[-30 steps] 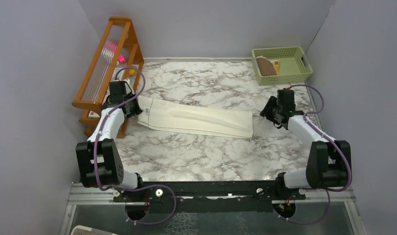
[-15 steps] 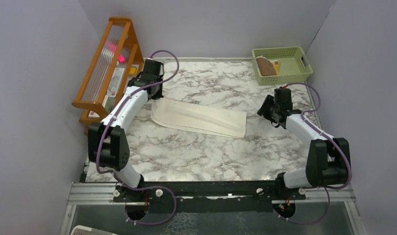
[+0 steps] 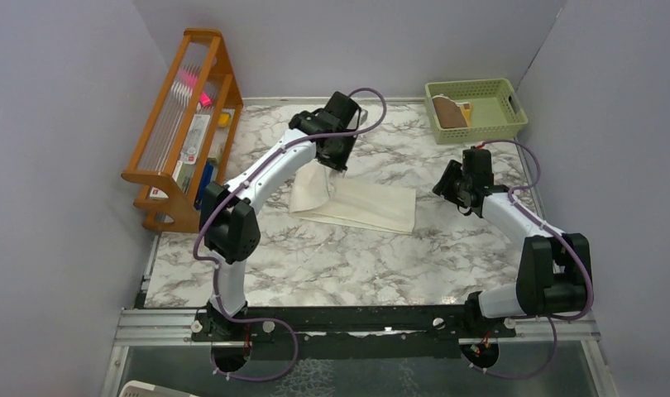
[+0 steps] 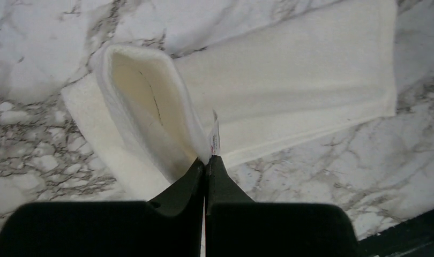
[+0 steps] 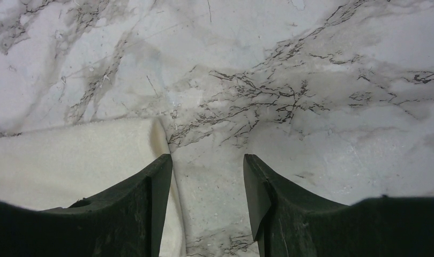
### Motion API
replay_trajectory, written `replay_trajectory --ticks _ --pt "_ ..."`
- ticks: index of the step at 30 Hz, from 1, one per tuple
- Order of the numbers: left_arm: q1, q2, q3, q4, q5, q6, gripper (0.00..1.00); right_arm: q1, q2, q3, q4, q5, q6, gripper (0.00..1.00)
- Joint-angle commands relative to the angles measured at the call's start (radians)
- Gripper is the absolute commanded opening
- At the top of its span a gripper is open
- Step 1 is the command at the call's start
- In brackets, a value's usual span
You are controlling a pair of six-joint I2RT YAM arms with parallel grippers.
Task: Roll the towels
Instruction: Fold the towel at the center of the board.
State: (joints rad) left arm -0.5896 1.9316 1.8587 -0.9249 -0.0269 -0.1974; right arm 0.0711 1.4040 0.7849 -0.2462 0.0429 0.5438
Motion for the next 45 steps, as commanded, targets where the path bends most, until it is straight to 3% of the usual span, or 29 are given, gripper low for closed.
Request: replay_trajectory --ticks 1,9,16,26,31,45 --pt "-0.07 0.042 0.104 -0.074 0.142 -0.031 0.0 0.005 -0.021 0.037 0.0 -0.001 -0.013 0.53" --pt "-0.145 0.12 0.15 -0.088 0.235 -0.009 0.0 0.005 -0.029 0.019 0.005 -0.009 -0.008 0.53" --pt "-0.153 0.188 0.202 -0.047 0.24 -0.042 0.0 0.004 -0.035 0.007 0.008 -0.018 -0.005 0.53" --pt "-0.153 0.258 0.31 -0.024 0.386 -0.119 0.0 0.005 -0.048 -0.013 0.014 -0.018 0.002 0.53" --pt "-0.153 0.263 0.26 0.048 0.468 -0.165 0.0 0.004 -0.051 -0.024 0.019 -0.017 0.004 0.53" --pt "-0.156 0.331 0.174 0.223 0.532 -0.253 0.0 0.005 -0.057 -0.051 0.028 -0.027 0.008 0.53"
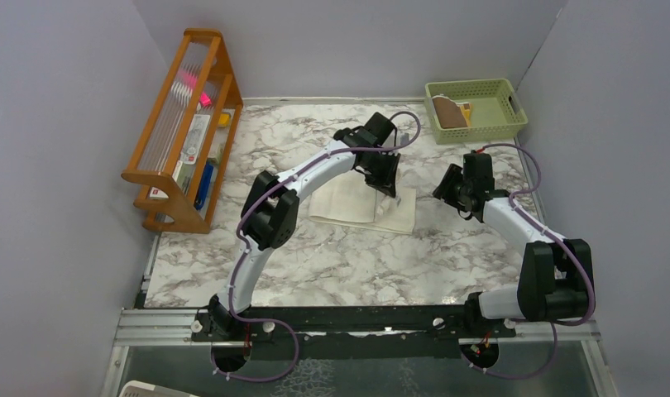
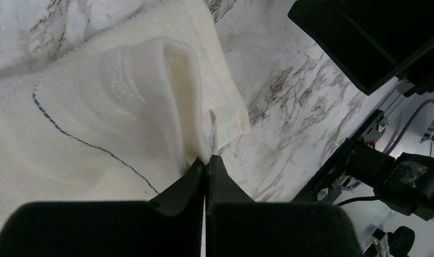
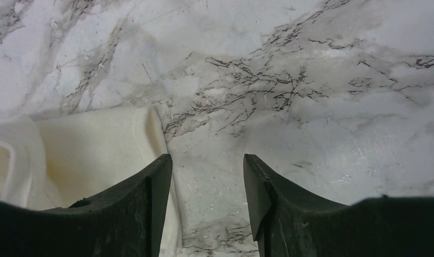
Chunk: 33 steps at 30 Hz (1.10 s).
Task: Roll the towels
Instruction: Fold the towel at the center of the board.
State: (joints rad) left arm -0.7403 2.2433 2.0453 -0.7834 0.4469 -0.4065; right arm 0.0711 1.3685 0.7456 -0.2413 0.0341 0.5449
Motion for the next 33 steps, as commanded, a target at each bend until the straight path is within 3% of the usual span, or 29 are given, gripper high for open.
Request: replay_trajectory --ticks 1,21,33 --pt "-0.005 0.024 -0.012 0.093 0.06 -0.052 0.0 0.005 -0.02 -0.012 0.025 -0.019 0.007 0.53" --pt "-0.024 0.025 -0.061 0.232 0.185 -0.191 0.0 0.005 -0.005 -0.02 0.032 -0.028 0.009 0.53" --pt "-0.033 -0.003 -0.077 0.27 0.183 -0.235 0.0 0.004 0.012 -0.025 0.041 -0.032 0.01 0.53"
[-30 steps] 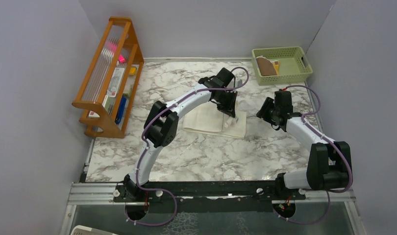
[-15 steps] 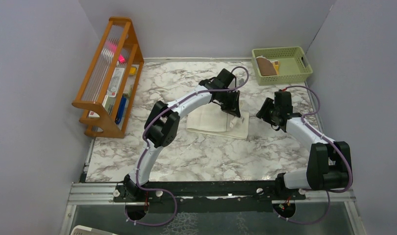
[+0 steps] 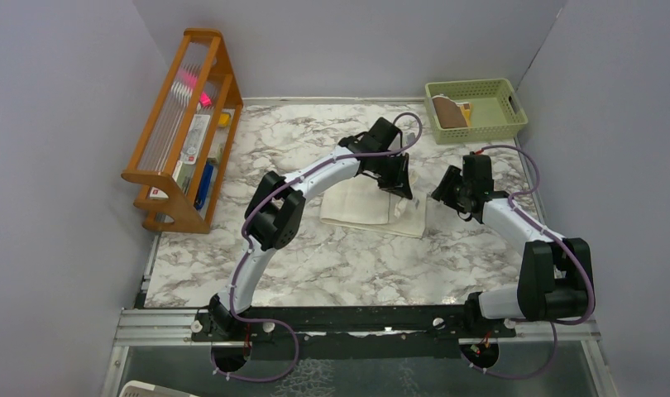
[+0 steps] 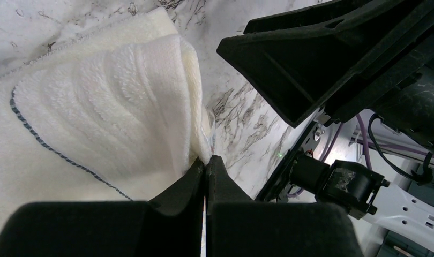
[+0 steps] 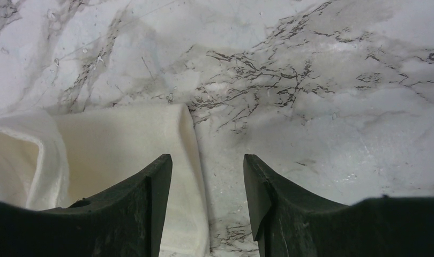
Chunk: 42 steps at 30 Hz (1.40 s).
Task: Roll the towels
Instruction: Fold the towel at the center of the board.
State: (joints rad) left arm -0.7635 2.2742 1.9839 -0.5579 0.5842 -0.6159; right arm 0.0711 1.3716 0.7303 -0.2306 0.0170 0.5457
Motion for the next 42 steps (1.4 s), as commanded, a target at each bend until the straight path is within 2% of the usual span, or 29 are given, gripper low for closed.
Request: replay_trajectory --ticks 1,12,31,36,38,39,42 --pt "-0.01 -0.033 -0.023 0.051 0.047 -0.03 0.0 0.004 0.008 -0.01 0.029 -0.012 0.008 0.53" --pt "-0.007 -0.103 0.077 0.057 0.03 -0.058 0.0 0.004 0.009 -0.024 0.036 -0.013 0.007 0.53" --pt "-0.02 -0.01 -0.062 0.1 0.037 -0.041 0.01 0.004 0.005 -0.023 0.025 -0.01 0.009 0.53" --pt "-0.022 -0.003 -0.065 0.149 0.044 -0.047 0.25 0.003 -0.001 -0.012 0.011 0.013 0.003 0.54" --pt "-0.02 -0.009 -0.057 0.165 0.048 -0.047 0.44 0.003 -0.002 -0.011 0.022 0.002 0.001 0.55" --pt "-0.017 -0.014 -0.052 0.173 0.052 -0.047 0.48 0.004 -0.004 -0.014 0.034 -0.012 0.003 0.55" --pt "0.007 -0.045 -0.051 0.202 0.066 -0.053 0.51 0.004 -0.02 -0.045 0.116 -0.112 0.007 0.56"
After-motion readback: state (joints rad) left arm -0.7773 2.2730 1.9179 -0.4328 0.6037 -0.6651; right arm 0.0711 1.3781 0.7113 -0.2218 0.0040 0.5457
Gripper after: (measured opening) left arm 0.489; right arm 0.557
